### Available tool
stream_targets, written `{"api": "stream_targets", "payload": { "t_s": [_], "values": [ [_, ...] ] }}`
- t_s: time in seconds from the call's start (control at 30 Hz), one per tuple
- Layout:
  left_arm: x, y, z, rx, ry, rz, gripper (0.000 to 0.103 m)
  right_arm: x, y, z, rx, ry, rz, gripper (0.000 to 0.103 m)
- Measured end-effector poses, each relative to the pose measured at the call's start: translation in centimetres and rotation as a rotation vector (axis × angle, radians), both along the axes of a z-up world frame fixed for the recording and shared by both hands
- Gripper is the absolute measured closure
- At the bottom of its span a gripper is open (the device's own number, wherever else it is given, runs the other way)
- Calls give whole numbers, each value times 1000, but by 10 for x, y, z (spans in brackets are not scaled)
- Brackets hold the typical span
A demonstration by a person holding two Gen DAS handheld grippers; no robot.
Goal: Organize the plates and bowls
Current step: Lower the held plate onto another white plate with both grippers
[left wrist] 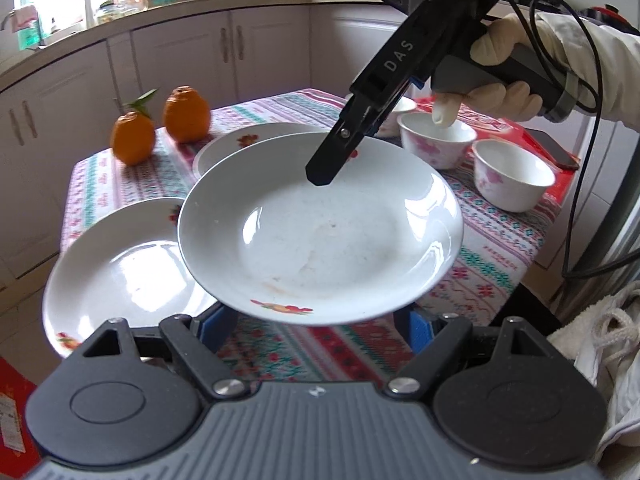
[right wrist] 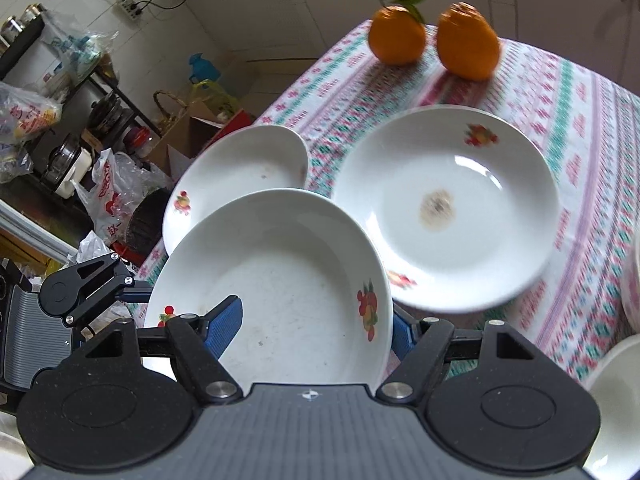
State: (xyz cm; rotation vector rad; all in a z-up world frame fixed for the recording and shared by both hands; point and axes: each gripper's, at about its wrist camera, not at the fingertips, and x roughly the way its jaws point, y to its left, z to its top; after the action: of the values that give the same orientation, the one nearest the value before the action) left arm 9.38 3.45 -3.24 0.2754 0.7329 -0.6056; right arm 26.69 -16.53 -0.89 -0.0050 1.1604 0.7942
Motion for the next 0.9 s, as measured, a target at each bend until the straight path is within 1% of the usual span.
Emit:
{"api": "stream_targets", "payload": {
  "t_s": [0.23, 0.53, 0.9],
  "values": [
    [5, 29, 2, 2, -6, 66, 18, 15, 39, 5, 3, -14, 62, 23],
    [12, 60, 1, 1, 1, 135, 18, 36, 86, -2, -5, -4, 123, 23],
    [24, 84, -4, -14, 25, 175, 18, 53, 118, -12, -13, 14, 152, 23]
  ]
}}
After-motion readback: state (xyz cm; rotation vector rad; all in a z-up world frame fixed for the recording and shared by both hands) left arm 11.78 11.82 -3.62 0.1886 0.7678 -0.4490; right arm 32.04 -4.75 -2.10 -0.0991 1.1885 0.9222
